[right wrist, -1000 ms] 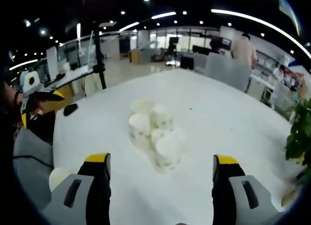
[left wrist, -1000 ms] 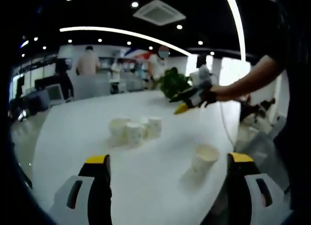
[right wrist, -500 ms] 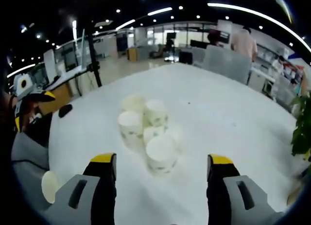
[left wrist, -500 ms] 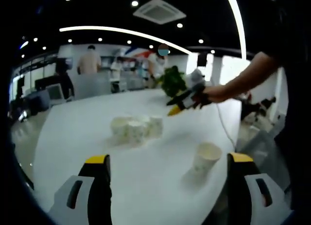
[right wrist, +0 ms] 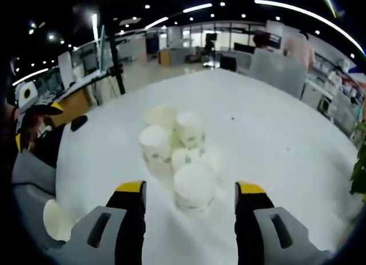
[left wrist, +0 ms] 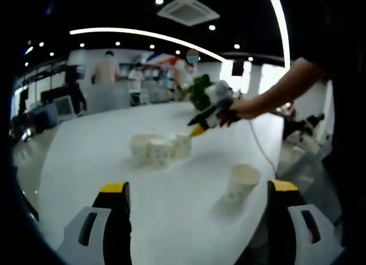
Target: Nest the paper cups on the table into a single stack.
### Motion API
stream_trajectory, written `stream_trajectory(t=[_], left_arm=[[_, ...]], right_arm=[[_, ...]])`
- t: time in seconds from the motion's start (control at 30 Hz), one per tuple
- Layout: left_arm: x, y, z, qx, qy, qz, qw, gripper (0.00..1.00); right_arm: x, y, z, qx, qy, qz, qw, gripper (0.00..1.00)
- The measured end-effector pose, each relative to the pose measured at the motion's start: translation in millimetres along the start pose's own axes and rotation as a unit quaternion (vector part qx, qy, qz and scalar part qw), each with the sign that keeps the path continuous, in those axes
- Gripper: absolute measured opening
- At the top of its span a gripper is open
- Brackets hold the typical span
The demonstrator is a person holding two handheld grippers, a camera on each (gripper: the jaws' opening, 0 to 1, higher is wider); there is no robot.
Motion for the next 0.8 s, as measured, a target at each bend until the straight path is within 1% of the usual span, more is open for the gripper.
stream_trajectory(t=[0.07,0.17,0.23,0.3,0.4,0.5,0.63,0.77,0.8], left_arm=[[0.1,1,-0.4,0.0,0.001,-0.001,1.0,0.98],[0.6,3,0.6,-0.005,0.005,-0.003,1.0,0.98],[2.0,4,-0.2,-0.006,0.004,-0.002,1.0,0.98],[3.6,5,-1.0,-0.005,0.005,0.001,1.0,0.98],[6.1,6,-3.9,-0.003,0.005,0.003,1.0,0.98],[8.2,7,-5.5,-0.004,0.008,0.005,0.9999,0.98],[10.5,9,-7.3,-0.005,0.011,0.006,0.9999,0.98],[12.6,10,-7.2,-0.005,0.012,0.008,0.9999,0.98],[12.9,10,-7.1,-0.005,0.012,0.008,0.9999,0.98]], right_arm=[[0.9,-3,0,-0.002,-0.006,0.006,1.0,0.6],[3.5,-7,-2,0.002,-0.002,0.015,0.9999,0.59],[5.9,-10,-3,0.001,-0.003,0.022,0.9998,0.57],[7.0,-13,-2,-0.003,-0.005,0.022,0.9997,0.56],[8.3,-19,-1,-0.007,0.003,0.027,0.9996,0.53],[8.2,-22,0,-0.006,-0.001,0.032,0.9995,0.53],[7.9,-27,1,-0.009,0.004,0.036,0.9993,0.45],[5.2,-28,1,-0.011,0.005,0.038,0.9992,0.42],[5.2,-28,0,-0.01,0.011,0.041,0.999,0.4]])
Point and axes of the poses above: the point that each gripper's makers call its tool centre point, and the gripper's own axes: y roughly backward along the fingers, z roughly to its left, x roughly out of its underside, the point moved 4 cm from there along y, roughly backward along the fingers, and after that the axes turned 4 degrees about -y, right-handed, at the moved point
